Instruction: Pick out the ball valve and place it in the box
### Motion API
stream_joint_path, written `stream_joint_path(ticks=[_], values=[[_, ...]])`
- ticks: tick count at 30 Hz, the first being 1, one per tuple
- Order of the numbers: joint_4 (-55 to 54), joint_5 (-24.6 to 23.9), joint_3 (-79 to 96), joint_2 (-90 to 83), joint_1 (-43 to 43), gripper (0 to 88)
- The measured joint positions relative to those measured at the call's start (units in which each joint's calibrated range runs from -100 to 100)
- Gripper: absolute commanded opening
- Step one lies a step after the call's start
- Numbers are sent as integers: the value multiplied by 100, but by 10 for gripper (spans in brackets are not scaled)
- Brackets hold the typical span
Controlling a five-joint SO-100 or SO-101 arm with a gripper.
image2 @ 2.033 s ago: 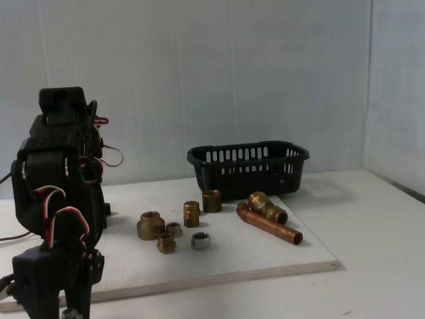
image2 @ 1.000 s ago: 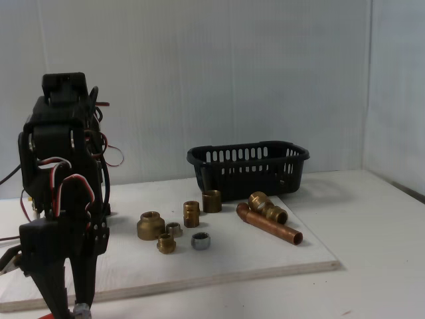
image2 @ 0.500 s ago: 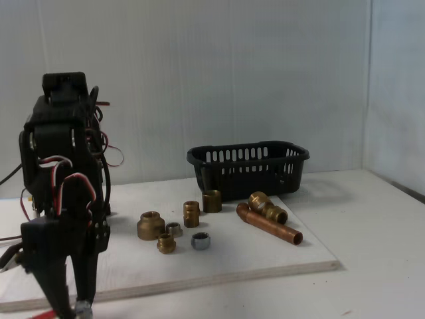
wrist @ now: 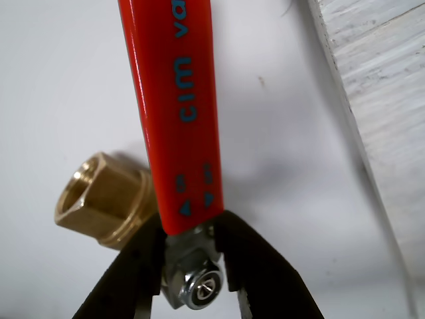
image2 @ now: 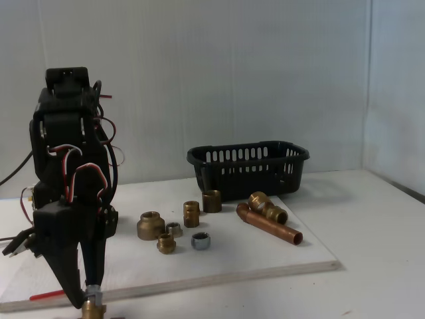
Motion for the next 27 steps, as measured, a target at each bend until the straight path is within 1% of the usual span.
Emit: stream_joint_path(ticks=[2,21,27], values=[[0,0,0,0,0,8],[0,0,9,-25,-30,9],[0,-207,9,-34,-133,9]])
